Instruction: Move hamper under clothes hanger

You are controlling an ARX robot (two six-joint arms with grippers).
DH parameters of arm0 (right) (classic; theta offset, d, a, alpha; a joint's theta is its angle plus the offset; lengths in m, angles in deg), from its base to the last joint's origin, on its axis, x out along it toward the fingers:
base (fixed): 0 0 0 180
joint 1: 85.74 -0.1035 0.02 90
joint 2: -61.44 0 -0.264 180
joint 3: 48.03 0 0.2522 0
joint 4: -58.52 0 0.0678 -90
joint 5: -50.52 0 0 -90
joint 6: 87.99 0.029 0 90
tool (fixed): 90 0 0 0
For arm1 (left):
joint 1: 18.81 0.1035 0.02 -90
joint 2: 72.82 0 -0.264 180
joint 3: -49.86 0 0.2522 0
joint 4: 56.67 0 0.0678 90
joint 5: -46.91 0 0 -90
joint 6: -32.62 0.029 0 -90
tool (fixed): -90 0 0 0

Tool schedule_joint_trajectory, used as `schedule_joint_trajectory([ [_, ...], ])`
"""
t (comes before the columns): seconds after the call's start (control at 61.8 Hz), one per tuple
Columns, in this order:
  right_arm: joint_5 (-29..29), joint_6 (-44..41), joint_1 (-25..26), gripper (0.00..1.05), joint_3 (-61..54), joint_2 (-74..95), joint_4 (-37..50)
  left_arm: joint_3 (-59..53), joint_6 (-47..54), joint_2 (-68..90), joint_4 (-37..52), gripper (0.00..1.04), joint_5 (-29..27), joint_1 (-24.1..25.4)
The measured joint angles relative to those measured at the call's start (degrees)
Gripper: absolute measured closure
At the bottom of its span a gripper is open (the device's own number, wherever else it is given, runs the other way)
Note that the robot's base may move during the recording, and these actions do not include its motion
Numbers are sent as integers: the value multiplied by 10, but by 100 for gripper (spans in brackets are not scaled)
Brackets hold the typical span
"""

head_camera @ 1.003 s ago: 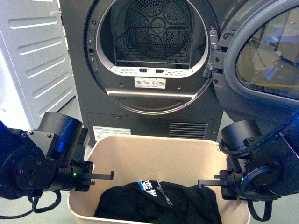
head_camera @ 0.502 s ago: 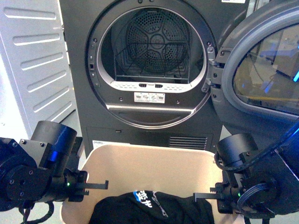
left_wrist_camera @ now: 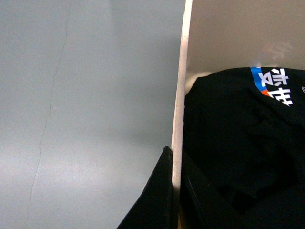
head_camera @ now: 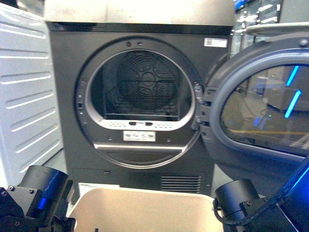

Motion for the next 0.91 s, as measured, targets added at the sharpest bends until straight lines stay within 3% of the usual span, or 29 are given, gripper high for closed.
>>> schedule_joint_trajectory([
  [0.356, -17, 0, 20, 102, 0, -2, 0, 2, -1, -2, 0, 101, 14, -18],
  [0.906, -12, 0, 12, 102, 0, -7, 0, 2, -1, -5, 0, 101, 9, -10],
])
